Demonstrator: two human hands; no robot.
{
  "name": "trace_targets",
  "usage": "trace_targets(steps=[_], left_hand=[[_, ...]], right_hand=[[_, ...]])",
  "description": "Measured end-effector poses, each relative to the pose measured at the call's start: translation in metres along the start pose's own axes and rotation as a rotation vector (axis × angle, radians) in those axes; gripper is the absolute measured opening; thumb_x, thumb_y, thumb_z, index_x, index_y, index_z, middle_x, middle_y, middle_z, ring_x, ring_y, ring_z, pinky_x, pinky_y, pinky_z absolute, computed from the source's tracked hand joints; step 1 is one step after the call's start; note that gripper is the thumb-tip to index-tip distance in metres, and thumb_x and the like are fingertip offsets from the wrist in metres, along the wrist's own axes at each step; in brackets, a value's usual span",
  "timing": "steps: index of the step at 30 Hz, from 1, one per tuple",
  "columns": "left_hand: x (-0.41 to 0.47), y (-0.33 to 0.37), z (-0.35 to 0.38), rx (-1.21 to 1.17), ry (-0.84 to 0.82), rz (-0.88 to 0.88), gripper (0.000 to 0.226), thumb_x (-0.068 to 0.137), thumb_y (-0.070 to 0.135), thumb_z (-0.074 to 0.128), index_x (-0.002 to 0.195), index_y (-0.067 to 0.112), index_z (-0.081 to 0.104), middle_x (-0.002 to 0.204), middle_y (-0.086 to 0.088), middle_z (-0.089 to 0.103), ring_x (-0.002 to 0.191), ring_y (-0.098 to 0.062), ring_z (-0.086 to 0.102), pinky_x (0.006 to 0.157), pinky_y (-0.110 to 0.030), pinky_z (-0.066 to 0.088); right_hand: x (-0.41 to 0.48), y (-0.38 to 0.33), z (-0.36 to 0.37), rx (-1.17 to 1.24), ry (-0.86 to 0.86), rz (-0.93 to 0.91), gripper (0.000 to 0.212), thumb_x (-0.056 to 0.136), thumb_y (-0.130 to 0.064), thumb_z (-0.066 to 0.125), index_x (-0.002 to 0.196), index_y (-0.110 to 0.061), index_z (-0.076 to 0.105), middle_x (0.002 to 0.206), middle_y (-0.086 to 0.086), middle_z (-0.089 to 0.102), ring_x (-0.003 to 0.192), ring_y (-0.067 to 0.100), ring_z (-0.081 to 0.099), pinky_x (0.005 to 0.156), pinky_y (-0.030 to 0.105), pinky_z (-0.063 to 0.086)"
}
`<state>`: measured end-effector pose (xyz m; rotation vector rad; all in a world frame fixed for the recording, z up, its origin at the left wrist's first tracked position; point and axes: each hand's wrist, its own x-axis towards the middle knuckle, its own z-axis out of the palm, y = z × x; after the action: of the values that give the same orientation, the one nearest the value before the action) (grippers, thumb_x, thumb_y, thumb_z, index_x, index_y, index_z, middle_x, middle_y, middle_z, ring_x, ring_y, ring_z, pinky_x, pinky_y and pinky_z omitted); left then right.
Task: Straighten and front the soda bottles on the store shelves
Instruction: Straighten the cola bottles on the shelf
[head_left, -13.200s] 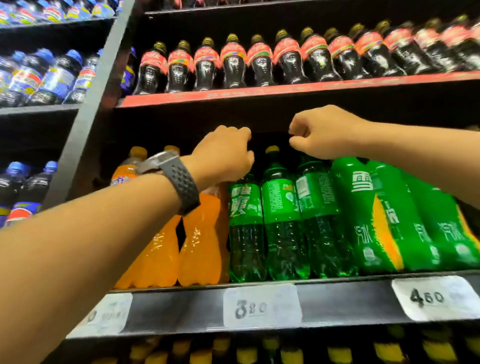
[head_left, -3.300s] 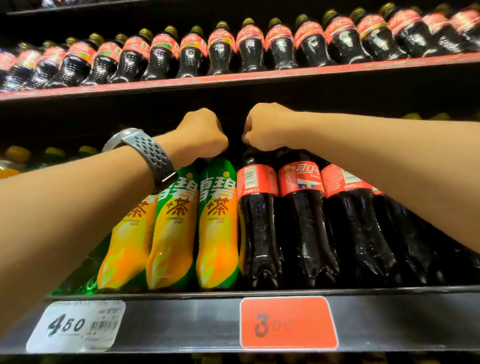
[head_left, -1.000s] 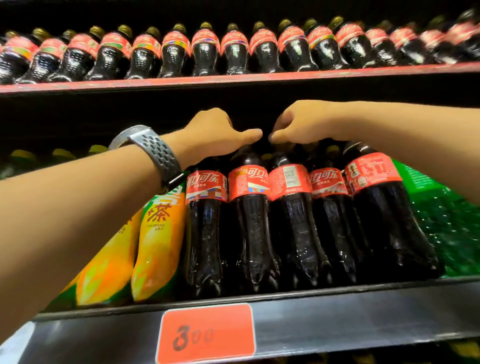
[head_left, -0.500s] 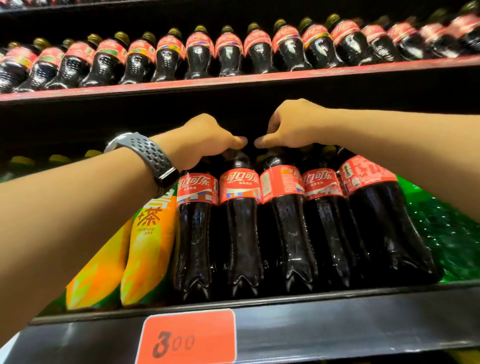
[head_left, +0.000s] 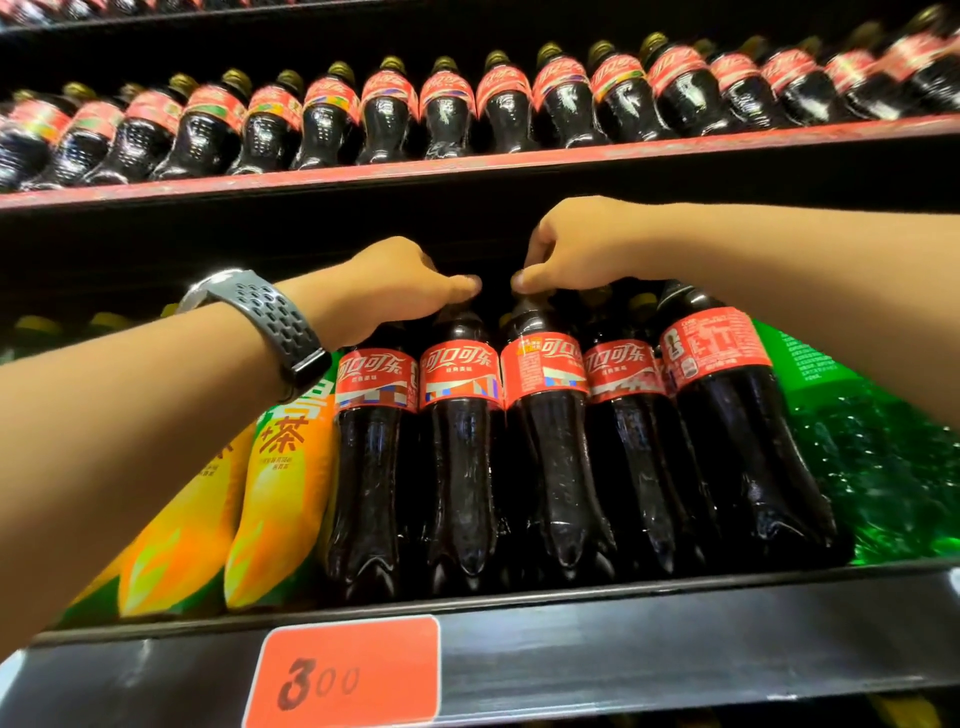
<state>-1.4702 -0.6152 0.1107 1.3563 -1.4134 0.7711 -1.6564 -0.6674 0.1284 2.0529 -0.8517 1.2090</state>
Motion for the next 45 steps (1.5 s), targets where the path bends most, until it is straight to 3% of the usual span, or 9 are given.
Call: trace_targets(steps=[6,9,14,19,27,30,33,40,45], left_hand=[[-0.004,0.003,0.003,0.015,0.082,0.055,0.038,0.078,0.05,0.072,0.093,0.015,0.072,0.089,-0.001,0.069,0.082,-0.014,0.062,0.063,-0.026,0.045],[-0.004,0.007,0.003,0.02,0.072,0.052,0.034,0.08,0.046,0.071,0.096,0.015,0.073,0.091,-0.001,0.069,0.084,-0.015,0.062,0.068,-0.028,0.045],[-0.002,0.009,-0.001,0.044,0.044,0.064,0.034,0.082,0.044,0.071,0.097,0.014,0.073,0.089,-0.002,0.069,0.079,-0.014,0.061,0.059,-0.025,0.043],[0.0,0.005,-0.006,0.016,0.0,0.085,0.03,0.082,0.042,0.072,0.097,0.016,0.075,0.089,-0.003,0.07,0.082,-0.015,0.062,0.064,-0.026,0.045],[0.0,0.007,0.0,0.06,0.077,0.056,0.049,0.075,0.064,0.066,0.089,0.018,0.073,0.082,0.003,0.068,0.075,-0.011,0.06,0.059,-0.025,0.043],[-0.002,0.018,0.005,0.155,0.158,0.191,0.043,0.082,0.059,0.06,0.095,0.02,0.071,0.085,0.004,0.068,0.081,-0.014,0.06,0.067,-0.027,0.044],[-0.003,0.036,0.015,0.163,0.128,0.306,0.038,0.084,0.056,0.059,0.097,0.023,0.071,0.091,0.005,0.07,0.087,-0.014,0.062,0.076,-0.029,0.049],[0.009,0.066,0.041,0.173,0.064,0.256,0.036,0.082,0.054,0.062,0.096,0.022,0.071,0.077,0.008,0.066,0.072,-0.008,0.057,0.053,-0.02,0.038],[0.011,0.082,0.052,0.231,0.025,0.297,0.041,0.084,0.054,0.058,0.105,0.021,0.071,0.096,0.001,0.068,0.084,-0.015,0.057,0.068,-0.025,0.039]], right_hand=[[-0.004,0.008,-0.002,0.15,-0.047,-0.041,0.018,0.086,-0.038,0.066,0.1,-0.029,0.071,0.088,-0.008,0.067,0.085,0.011,0.061,0.06,0.022,0.042],[-0.001,0.006,0.004,0.147,0.03,-0.017,0.023,0.081,-0.045,0.07,0.096,-0.027,0.072,0.092,-0.007,0.064,0.084,0.011,0.057,0.056,0.02,0.038],[-0.002,0.002,0.007,0.121,0.091,0.002,0.033,0.077,-0.049,0.071,0.096,-0.023,0.073,0.093,-0.003,0.067,0.084,0.014,0.058,0.054,0.022,0.04],[-0.007,0.001,0.007,0.105,0.108,-0.006,0.037,0.08,-0.049,0.069,0.101,-0.019,0.073,0.099,0.001,0.069,0.09,0.017,0.059,0.069,0.026,0.043],[-0.013,0.011,-0.004,0.134,0.12,-0.004,0.032,0.09,-0.042,0.058,0.111,-0.02,0.069,0.113,0.002,0.065,0.101,0.019,0.057,0.073,0.026,0.041],[-0.019,0.028,-0.017,0.068,0.154,0.019,0.025,0.088,-0.031,0.058,0.107,-0.019,0.07,0.113,0.003,0.066,0.107,0.023,0.057,0.077,0.026,0.04],[-0.025,0.048,-0.026,-0.034,0.149,0.048,0.023,0.085,-0.026,0.058,0.102,-0.018,0.071,0.109,0.006,0.067,0.104,0.026,0.058,0.08,0.028,0.044],[-0.038,0.077,-0.03,-0.096,0.038,0.125,0.04,0.088,-0.044,0.059,0.11,-0.013,0.069,0.112,0.01,0.066,0.105,0.03,0.059,0.083,0.031,0.046],[-0.041,0.087,-0.034,-0.028,-0.001,0.135,0.05,0.083,-0.055,0.06,0.102,-0.01,0.071,0.104,0.01,0.069,0.097,0.028,0.062,0.088,0.037,0.051]])
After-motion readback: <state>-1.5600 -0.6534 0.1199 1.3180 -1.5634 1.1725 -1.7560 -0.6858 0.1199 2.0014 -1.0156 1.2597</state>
